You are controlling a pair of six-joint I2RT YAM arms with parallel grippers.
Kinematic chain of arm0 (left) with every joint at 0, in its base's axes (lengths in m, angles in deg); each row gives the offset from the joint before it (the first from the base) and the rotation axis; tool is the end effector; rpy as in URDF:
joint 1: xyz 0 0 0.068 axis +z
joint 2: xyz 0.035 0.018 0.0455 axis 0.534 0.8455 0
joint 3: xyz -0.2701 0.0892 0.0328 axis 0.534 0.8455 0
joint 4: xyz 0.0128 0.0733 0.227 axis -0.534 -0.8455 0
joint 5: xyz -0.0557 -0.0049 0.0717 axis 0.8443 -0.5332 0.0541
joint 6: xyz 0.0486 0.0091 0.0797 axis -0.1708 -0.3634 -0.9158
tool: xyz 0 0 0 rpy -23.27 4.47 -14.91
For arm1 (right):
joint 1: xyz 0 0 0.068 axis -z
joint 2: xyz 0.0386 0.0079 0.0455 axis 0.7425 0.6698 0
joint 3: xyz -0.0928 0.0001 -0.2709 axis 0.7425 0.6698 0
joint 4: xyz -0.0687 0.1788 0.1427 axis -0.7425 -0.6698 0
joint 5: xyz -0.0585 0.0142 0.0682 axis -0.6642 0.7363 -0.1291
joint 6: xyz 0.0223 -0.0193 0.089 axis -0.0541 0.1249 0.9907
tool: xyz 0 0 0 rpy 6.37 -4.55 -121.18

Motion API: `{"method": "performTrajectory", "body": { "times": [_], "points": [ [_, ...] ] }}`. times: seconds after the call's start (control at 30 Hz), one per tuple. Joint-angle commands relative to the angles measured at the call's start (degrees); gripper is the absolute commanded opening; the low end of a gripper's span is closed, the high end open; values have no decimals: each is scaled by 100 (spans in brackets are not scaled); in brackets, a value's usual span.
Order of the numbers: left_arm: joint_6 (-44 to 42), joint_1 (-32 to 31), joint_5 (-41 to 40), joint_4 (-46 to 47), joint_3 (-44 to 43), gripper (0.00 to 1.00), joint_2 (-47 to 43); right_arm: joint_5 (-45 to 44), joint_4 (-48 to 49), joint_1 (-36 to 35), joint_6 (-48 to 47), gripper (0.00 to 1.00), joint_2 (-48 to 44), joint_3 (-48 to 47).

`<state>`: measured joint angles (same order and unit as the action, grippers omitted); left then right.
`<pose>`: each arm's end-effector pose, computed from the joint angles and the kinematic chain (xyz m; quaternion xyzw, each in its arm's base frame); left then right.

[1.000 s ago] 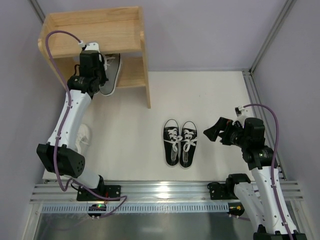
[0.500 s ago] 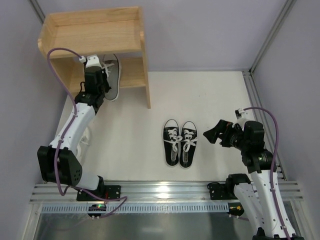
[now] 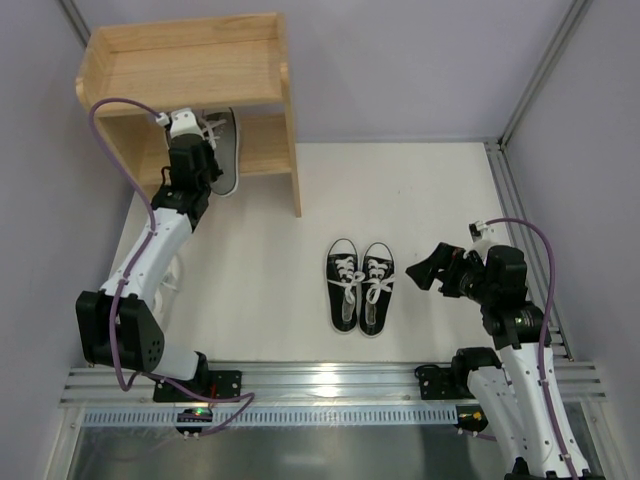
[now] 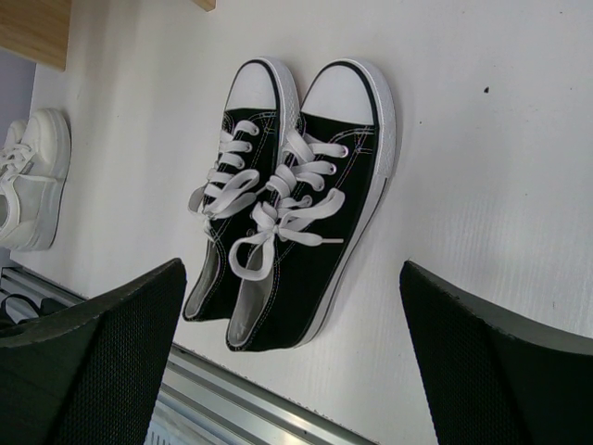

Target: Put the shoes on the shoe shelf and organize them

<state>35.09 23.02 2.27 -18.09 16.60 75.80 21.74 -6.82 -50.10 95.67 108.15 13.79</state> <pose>0.3582 -0.0274 0.3622 -0.1564 0.7841 0.0166 0.6003 0.1253 0.0393 0.2546 0.0520 0.8570 0.2823 0.4279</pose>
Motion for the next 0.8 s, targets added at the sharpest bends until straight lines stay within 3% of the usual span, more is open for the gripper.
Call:
{"method": "performTrajectory", "body": {
  "times": [0.0,0.2,0.4,0.57,0.77],
  "points": [
    [-34,3,-120,1498,-228,0,-320,64,202,-22,44,97,-68,0],
    [-201,3,-85,1191,-729,0,93,91,202,-13,79,97,-94,9],
    [-149,3,73,1602,-510,1,181,73,211,-31,79,97,-95,35],
    [-236,-6,65,1411,-738,1,374,91,255,-22,79,97,-51,61],
    [-254,-6,-41,1463,-519,13,269,135,343,-22,106,97,-24,114]
  ]
}}
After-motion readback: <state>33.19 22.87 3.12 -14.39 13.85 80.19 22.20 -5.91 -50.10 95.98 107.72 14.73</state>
